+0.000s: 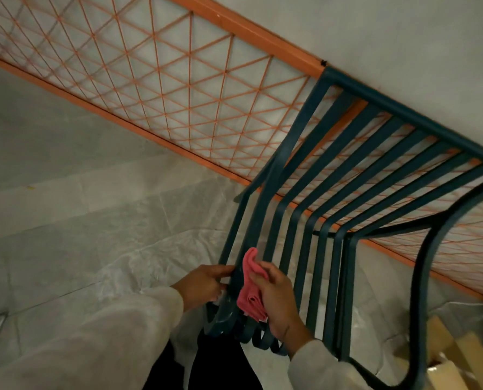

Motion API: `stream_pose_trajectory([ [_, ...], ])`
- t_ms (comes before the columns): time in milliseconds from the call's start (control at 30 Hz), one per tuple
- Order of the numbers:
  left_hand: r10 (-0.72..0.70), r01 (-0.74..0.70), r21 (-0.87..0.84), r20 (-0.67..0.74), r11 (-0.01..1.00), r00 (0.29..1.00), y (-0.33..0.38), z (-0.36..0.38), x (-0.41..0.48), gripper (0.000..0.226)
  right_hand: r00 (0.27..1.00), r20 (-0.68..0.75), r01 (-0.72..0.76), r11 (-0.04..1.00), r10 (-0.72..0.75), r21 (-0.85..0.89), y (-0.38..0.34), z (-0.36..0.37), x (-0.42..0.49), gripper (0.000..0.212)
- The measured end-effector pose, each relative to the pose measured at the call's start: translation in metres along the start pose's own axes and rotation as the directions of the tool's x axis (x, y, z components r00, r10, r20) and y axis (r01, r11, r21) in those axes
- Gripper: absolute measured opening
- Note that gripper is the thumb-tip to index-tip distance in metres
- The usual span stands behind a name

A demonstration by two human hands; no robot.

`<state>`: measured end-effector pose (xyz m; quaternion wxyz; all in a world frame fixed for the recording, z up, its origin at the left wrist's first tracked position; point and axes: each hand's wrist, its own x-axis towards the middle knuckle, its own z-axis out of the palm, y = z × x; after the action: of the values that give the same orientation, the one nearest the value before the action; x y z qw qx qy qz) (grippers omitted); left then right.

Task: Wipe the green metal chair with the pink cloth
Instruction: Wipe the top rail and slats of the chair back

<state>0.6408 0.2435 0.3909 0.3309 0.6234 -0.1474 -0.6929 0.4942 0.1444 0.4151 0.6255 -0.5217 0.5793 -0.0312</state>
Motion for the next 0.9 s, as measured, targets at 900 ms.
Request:
stream_pose_trajectory([
  [900,0.12,-0.14,-0.135,-0.145,0.981,0.982,-0.063,0.034,-0.031,0.046,0.902,0.176,0.429,0.76,-0.395,-0.489,0.034,0.011,-0.023,0.05],
])
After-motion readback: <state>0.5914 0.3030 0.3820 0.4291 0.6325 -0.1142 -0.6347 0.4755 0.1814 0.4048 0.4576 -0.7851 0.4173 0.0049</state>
